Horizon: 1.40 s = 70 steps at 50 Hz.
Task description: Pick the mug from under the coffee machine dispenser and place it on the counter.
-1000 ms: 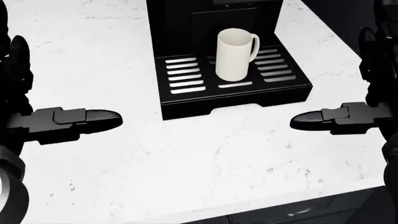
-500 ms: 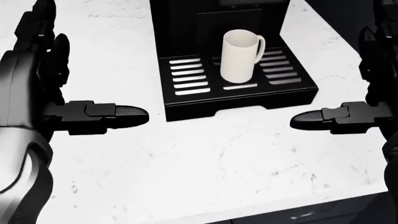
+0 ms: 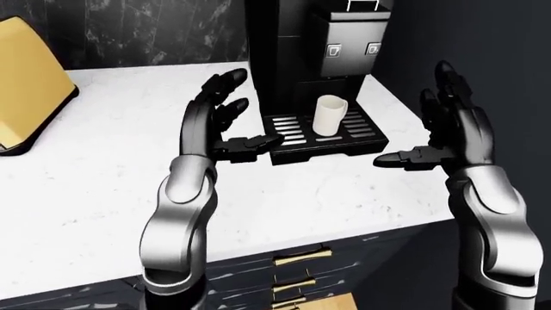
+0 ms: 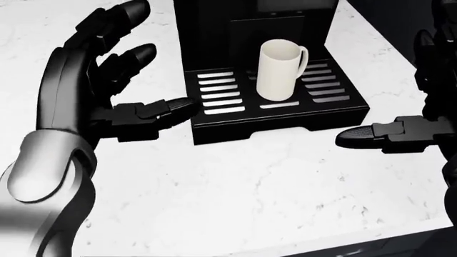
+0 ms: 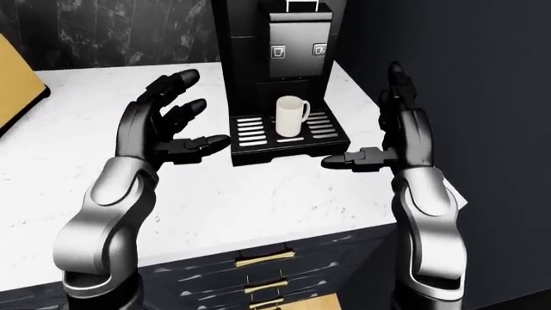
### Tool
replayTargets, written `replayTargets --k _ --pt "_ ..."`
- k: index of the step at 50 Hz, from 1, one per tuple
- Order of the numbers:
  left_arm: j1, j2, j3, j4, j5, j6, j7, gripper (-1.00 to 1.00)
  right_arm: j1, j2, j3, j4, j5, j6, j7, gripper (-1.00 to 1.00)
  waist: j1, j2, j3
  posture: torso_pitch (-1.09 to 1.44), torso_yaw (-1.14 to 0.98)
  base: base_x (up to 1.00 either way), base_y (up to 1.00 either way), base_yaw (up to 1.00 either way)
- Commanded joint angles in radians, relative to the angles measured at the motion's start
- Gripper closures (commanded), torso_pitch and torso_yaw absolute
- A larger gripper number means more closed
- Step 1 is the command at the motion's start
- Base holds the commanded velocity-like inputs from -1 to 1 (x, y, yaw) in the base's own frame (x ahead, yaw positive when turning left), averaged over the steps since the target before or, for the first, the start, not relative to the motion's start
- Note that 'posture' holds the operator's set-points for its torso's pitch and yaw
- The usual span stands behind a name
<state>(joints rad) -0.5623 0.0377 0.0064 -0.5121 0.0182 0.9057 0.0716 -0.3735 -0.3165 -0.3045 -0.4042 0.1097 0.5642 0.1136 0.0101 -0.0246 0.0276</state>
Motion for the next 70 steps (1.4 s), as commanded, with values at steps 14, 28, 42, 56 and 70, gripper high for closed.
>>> replayTargets --k 14,28,42,56,70 --pt "-0.042 -0.045 -0.035 -0.001 -0.002 -0.042 -0.017 -0.53 -0.030 -0.020 -0.014 -0.027 0.003 -0.030 -0.004 -1.00 0.001 -0.008 -0.022 0.00 0.00 0.00 0.00 0.00" --pt "-0.085 -0.068 -0.059 0.148 0.033 -0.149 -0.059 -0.51 -0.029 -0.023 -0.016 -0.031 0.008 -0.024 -0.005 -1.00 0.004 -0.014 -0.022 0.00 0.00 0.00 0.00 0.00" --pt "-0.143 -0.096 -0.065 0.293 0.037 -0.233 -0.069 -0.54 -0.027 -0.021 -0.016 -0.028 0.008 -0.028 -0.004 -1.00 0.003 -0.017 -0.025 0.00 0.00 0.00 0.00 0.00" --pt "-0.195 -0.130 -0.075 0.367 0.028 -0.261 -0.068 -0.55 -0.028 -0.027 -0.022 -0.031 0.012 -0.025 -0.002 -1.00 0.003 -0.020 -0.027 0.00 0.00 0.00 0.00 0.00" --pt "-0.223 -0.153 -0.086 0.433 0.028 -0.295 -0.071 -0.51 -0.039 -0.035 -0.026 -0.033 0.019 -0.014 -0.003 -1.00 0.003 -0.024 -0.026 0.00 0.00 0.00 0.00 0.00"
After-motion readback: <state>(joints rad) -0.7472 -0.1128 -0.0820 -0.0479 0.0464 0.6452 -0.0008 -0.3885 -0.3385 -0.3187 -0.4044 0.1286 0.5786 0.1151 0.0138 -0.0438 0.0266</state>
